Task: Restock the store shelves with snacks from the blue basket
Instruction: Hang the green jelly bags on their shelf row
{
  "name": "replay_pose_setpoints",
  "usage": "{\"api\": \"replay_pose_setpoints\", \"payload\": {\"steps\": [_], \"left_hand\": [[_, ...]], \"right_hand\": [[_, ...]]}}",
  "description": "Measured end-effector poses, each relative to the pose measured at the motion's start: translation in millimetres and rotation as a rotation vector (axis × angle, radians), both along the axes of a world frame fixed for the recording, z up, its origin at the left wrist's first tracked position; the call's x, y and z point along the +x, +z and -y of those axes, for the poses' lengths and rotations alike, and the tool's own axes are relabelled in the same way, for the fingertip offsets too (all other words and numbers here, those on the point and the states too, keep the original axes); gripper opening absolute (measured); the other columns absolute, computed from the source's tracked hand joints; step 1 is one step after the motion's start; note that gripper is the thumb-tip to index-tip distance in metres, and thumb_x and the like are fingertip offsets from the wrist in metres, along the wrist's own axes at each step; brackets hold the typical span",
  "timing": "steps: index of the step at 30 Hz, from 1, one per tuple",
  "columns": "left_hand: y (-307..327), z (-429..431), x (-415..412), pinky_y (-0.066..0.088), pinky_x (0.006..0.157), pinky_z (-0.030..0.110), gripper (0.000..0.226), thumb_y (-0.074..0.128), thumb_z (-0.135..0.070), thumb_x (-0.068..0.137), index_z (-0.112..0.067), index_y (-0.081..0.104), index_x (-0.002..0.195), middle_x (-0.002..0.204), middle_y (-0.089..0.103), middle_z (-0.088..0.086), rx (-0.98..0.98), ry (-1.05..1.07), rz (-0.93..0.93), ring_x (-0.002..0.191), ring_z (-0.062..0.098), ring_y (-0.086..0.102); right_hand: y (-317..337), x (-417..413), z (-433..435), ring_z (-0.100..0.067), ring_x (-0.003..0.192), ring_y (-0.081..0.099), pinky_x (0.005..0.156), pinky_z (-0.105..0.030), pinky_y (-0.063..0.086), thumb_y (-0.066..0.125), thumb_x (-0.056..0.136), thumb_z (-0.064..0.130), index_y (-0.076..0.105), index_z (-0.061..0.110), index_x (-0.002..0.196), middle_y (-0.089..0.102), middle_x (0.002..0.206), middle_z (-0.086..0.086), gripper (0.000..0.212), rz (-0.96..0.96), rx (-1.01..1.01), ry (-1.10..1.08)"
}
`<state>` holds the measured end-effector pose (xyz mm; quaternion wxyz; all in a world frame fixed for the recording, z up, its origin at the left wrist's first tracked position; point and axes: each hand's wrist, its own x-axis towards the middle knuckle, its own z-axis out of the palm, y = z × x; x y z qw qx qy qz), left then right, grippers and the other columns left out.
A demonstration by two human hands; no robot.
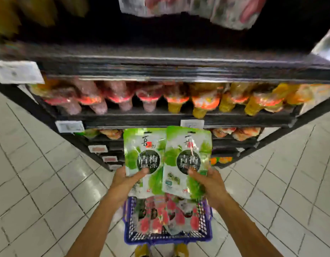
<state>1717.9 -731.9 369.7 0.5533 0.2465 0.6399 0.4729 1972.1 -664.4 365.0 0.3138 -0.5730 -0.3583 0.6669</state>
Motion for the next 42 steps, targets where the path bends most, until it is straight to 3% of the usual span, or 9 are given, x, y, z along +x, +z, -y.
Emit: {"api": "replay_pose_setpoints", "payload": {"steps": [6, 11, 17, 21, 25, 28, 32, 38, 42], "left_hand": [[171.5, -16.2, -17.6, 0.056, 0.066, 0.018, 0.036, 0.089, -0.029, 0.064, -0.033, 0.076, 0.098, 0.100, 0.077, -0.003, 0.326, 0.043, -0.060, 0.091, 0.012, 0.074], [307.0, -25.3, -28.0, 0.050, 0.054, 0.013, 0.013, 0.079, -0.030, 0.063, -0.029, 0.078, 0.075, 0.076, 0.077, -0.004, 0.567, 0.012, -0.166, 0.066, 0.007, 0.072], [429.8, -27.3, -31.3, 0.046, 0.050, 0.011, 0.007, 0.078, -0.037, 0.066, -0.031, 0.075, 0.069, 0.065, 0.073, -0.009, 0.809, -0.009, -0.299, 0.057, 0.002, 0.067], [484.4, -38.7, -28.0, 0.051, 0.053, 0.014, 0.011, 0.079, -0.021, 0.072, -0.017, 0.075, 0.082, 0.078, 0.078, -0.003, 0.906, 0.008, -0.301, 0.069, 0.010, 0.074], [529.6, -47.3, -23.6, 0.054, 0.059, 0.017, 0.029, 0.077, -0.043, 0.062, -0.028, 0.077, 0.087, 0.087, 0.078, -0.002, 0.986, -0.029, -0.349, 0.078, 0.014, 0.075], [562.1, -57.6, -21.1, 0.058, 0.071, 0.032, 0.033, 0.077, -0.044, 0.061, -0.030, 0.076, 0.090, 0.092, 0.078, 0.001, 1.035, -0.021, -0.313, 0.084, 0.019, 0.076], [598.9, -73.9, -15.0, 0.058, 0.060, 0.023, 0.027, 0.077, -0.035, 0.064, -0.023, 0.078, 0.088, 0.091, 0.078, 0.005, 1.111, 0.008, -0.269, 0.081, 0.021, 0.076], [637.4, -99.7, -13.6, 0.056, 0.057, 0.023, 0.020, 0.077, -0.027, 0.063, -0.017, 0.079, 0.080, 0.087, 0.078, 0.008, 1.168, 0.040, -0.209, 0.076, 0.019, 0.075], [650.3, -114.1, -20.3, 0.058, 0.060, 0.025, 0.028, 0.077, -0.031, 0.065, -0.013, 0.077, 0.085, 0.090, 0.078, 0.008, 1.175, 0.009, -0.216, 0.081, 0.023, 0.076]], "right_hand": [[174.6, -16.9, -25.8, -0.025, 0.091, 0.074, 0.071, -0.038, 0.058, 0.094, 0.050, 0.048, 0.073, 0.024, 0.105, 0.077, 0.101, -0.006, 0.064, -0.030, 0.377, 0.014], [308.0, -24.6, -30.5, -0.024, 0.088, 0.075, 0.065, -0.030, 0.057, 0.094, 0.044, 0.056, 0.074, 0.027, 0.102, 0.077, 0.100, -0.006, 0.068, -0.083, 0.632, -0.052], [428.3, -22.1, -24.5, -0.021, 0.083, 0.074, 0.064, -0.029, 0.056, 0.093, 0.053, 0.035, 0.076, 0.023, 0.096, 0.077, 0.095, -0.008, 0.047, -0.145, 0.867, -0.046], [482.8, -12.7, -24.4, -0.021, 0.080, 0.074, 0.061, -0.026, 0.056, 0.085, 0.054, 0.029, 0.075, 0.014, 0.092, 0.077, 0.093, -0.011, 0.042, -0.189, 0.966, -0.079], [525.4, 4.6, -36.7, -0.030, 0.087, 0.075, 0.063, -0.029, 0.058, 0.083, 0.059, 0.027, 0.077, 0.012, 0.093, 0.076, 0.097, -0.015, 0.037, -0.243, 1.023, -0.097], [557.4, 16.2, -51.5, -0.026, 0.085, 0.075, 0.061, -0.027, 0.058, 0.085, 0.055, 0.028, 0.074, 0.010, 0.099, 0.077, 0.097, -0.011, 0.049, -0.274, 1.076, -0.160], [605.8, 23.9, -71.4, -0.021, 0.083, 0.075, 0.058, -0.027, 0.057, 0.085, 0.057, 0.028, 0.069, 0.013, 0.108, 0.077, 0.096, -0.006, 0.056, -0.304, 1.139, -0.215], [672.3, 22.8, -96.3, -0.016, 0.061, 0.072, 0.051, -0.028, 0.056, 0.086, 0.053, 0.028, 0.074, 0.009, 0.089, 0.077, 0.077, -0.005, 0.042, -0.216, 1.237, -0.270], [713.9, 21.8, -113.3, -0.020, 0.070, 0.075, 0.057, -0.030, 0.058, 0.088, 0.057, 0.024, 0.073, 0.009, 0.093, 0.078, 0.084, -0.007, 0.042, -0.230, 1.237, -0.269]]}}
